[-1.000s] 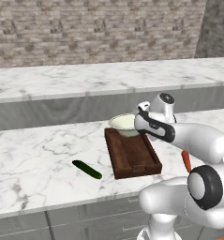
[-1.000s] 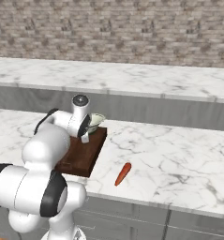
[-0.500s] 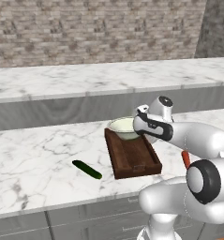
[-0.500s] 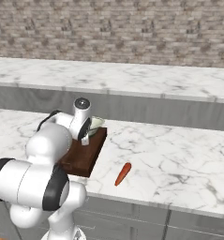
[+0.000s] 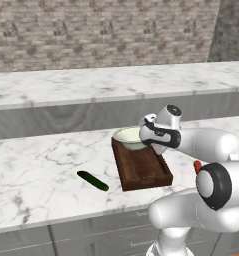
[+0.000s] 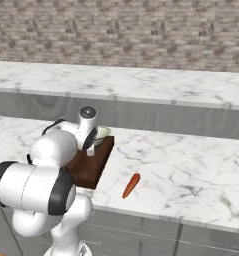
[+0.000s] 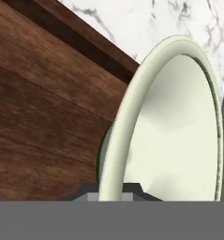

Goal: Place the two vegetables and bowl onto the tray for setting up a vegetable dip station.

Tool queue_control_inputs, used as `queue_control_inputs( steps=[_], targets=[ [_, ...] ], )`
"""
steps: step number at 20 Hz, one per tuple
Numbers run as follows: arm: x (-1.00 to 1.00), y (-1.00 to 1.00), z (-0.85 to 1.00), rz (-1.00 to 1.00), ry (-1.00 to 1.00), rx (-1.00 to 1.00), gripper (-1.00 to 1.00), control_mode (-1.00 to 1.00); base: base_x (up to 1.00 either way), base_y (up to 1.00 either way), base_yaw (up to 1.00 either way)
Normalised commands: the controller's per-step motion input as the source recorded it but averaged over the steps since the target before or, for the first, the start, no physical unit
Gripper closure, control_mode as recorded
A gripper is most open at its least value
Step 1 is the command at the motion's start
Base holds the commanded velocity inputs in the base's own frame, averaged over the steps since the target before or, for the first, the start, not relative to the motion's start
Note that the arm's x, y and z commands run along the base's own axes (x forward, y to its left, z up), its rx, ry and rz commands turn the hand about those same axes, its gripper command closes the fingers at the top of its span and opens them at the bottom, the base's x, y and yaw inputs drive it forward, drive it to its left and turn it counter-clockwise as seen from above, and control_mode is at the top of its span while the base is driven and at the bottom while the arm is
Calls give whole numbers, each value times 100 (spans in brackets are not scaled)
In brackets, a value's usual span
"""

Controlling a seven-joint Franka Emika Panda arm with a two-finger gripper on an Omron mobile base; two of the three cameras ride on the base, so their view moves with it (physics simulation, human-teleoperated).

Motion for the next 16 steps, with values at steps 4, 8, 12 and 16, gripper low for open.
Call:
queue_control_inputs(
  steps=[4, 8, 12, 16],
  targets=[
    [6, 4, -8, 0, 0, 3, 100, -100, 0, 0, 0],
    [4, 1, -9, 0, 0, 3, 100, -100, 0, 0, 0],
    [4, 1, -7, 0, 0, 4, 100, -100, 0, 0, 0],
    [2, 1, -8, 0, 0, 2, 100, -100, 0, 0, 0]
  ],
)
